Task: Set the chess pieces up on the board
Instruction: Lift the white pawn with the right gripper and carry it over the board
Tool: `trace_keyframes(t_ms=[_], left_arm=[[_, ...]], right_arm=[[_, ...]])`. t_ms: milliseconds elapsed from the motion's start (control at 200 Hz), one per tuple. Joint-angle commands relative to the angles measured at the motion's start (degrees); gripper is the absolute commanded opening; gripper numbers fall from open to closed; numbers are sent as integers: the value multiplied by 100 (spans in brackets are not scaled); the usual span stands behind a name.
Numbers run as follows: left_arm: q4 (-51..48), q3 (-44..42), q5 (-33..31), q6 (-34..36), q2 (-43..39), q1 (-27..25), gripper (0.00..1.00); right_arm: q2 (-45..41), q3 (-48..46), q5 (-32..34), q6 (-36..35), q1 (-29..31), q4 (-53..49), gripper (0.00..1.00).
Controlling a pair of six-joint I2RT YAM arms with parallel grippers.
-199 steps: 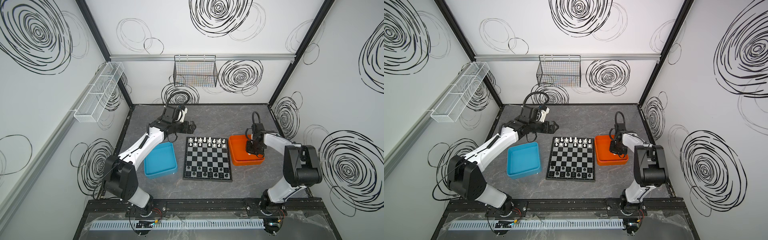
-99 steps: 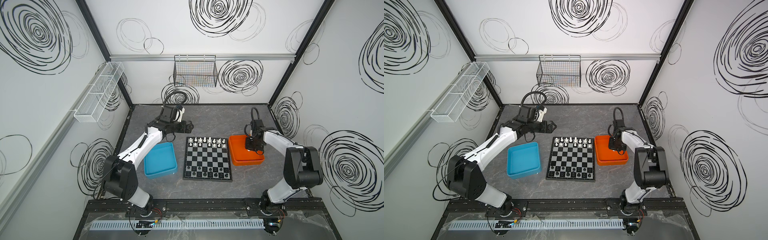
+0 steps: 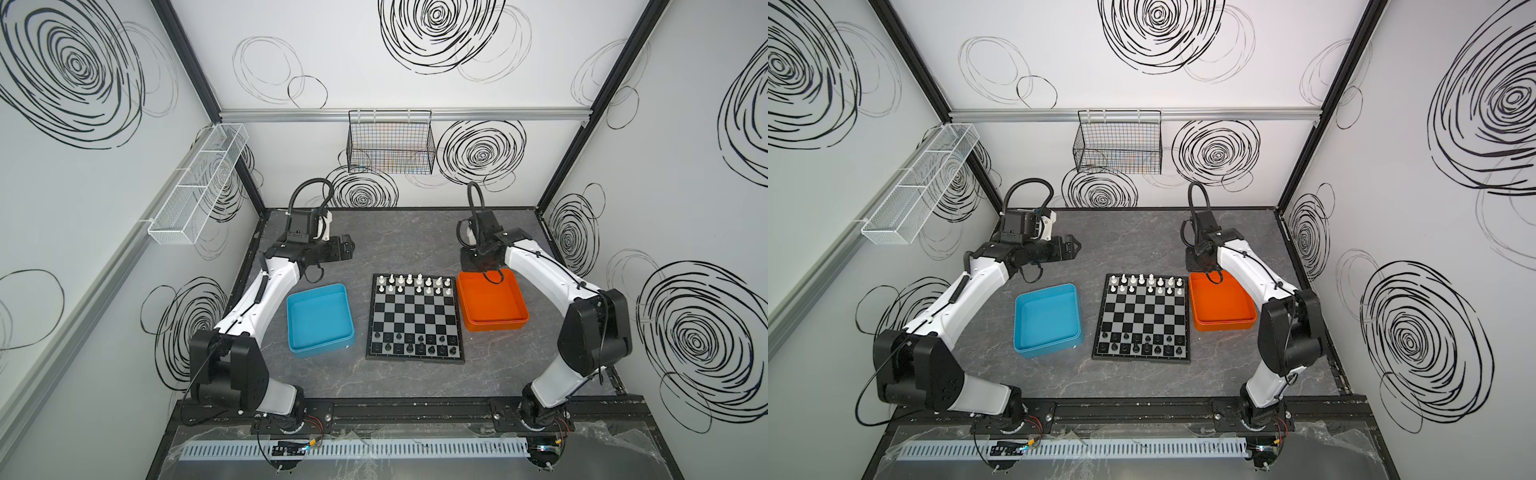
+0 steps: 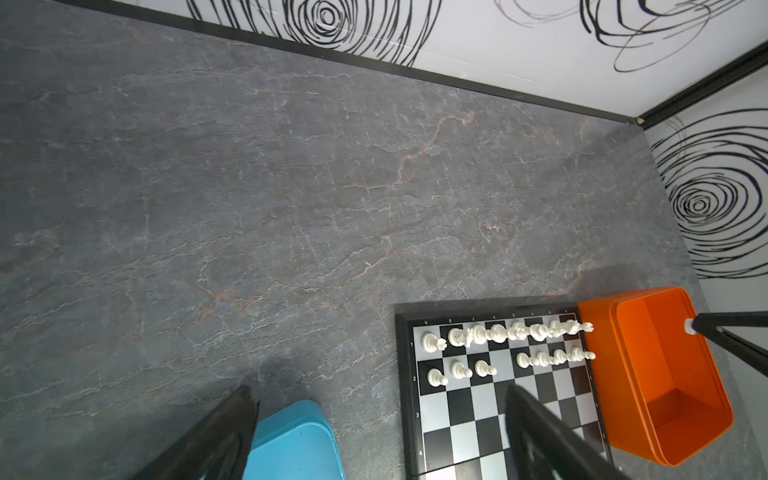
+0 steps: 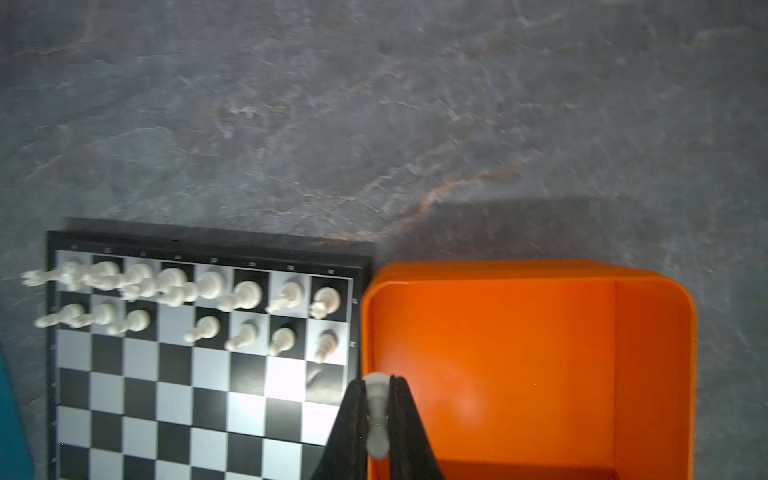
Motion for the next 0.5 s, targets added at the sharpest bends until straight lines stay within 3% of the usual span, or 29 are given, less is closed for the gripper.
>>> trace_keyframes(t_ms=[0,215,495], left_arm=[[24,-241,-114,-225,-264,222,96],[-135,-656,145,-303,-518,677,96],[-231,-884,409,-260,-725,927,96]], right_arm=[[461,615,28,153,508,-360,10],[1341,1644,-78,213,1331,-459,10],[1750,1661,-264,350,1761,-259,10]])
